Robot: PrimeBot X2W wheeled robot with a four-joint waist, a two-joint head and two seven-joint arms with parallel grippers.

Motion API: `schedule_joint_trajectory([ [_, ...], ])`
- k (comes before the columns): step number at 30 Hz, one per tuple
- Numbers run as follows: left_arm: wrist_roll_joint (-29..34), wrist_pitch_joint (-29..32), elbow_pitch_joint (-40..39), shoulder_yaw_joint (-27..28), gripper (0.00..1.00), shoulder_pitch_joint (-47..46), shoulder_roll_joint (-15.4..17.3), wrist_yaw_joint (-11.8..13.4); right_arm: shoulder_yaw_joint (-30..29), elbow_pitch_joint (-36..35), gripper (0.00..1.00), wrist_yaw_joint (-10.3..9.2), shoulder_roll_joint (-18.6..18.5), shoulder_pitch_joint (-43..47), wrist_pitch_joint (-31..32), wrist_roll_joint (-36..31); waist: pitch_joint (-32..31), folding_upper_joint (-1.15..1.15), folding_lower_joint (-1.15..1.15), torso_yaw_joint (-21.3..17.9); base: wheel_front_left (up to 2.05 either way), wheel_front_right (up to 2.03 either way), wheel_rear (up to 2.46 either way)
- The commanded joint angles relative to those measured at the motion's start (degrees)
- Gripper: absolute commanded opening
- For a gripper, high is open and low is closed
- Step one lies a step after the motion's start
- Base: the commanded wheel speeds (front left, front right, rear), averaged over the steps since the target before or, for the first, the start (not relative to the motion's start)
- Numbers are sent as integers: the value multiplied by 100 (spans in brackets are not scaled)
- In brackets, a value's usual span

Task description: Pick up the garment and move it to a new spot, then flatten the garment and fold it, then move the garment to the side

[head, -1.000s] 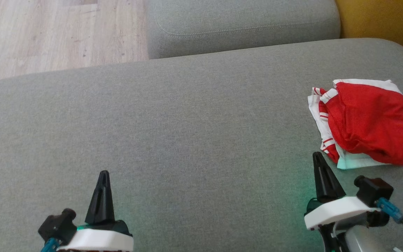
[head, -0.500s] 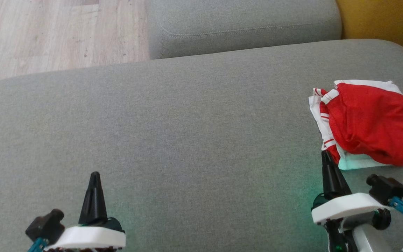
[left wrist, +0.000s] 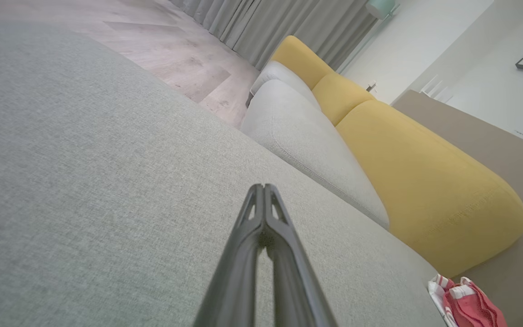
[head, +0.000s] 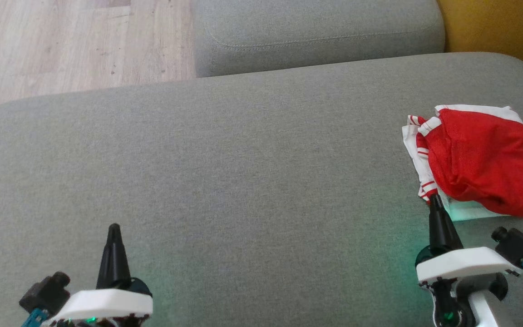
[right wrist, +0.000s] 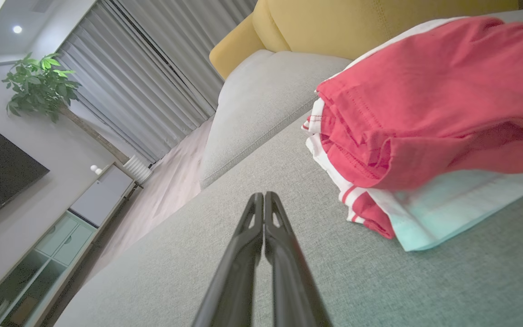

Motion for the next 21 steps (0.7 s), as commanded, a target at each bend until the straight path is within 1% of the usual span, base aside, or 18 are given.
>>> schedule_joint_trajectory([
  [1, -148, 28, -149, 144, 0, -309, 23, -43, -7, -238, 0, -1, -65, -236, 41, 172, -1, 0, 0, 3, 0, 0, 0],
  [21, -1299, 357, -131, 364, 0, -403, 30, -66, -203, -375, 0, -1, -78, -225, 359, 1419, -18, 0, 0, 38, 0, 0, 0],
])
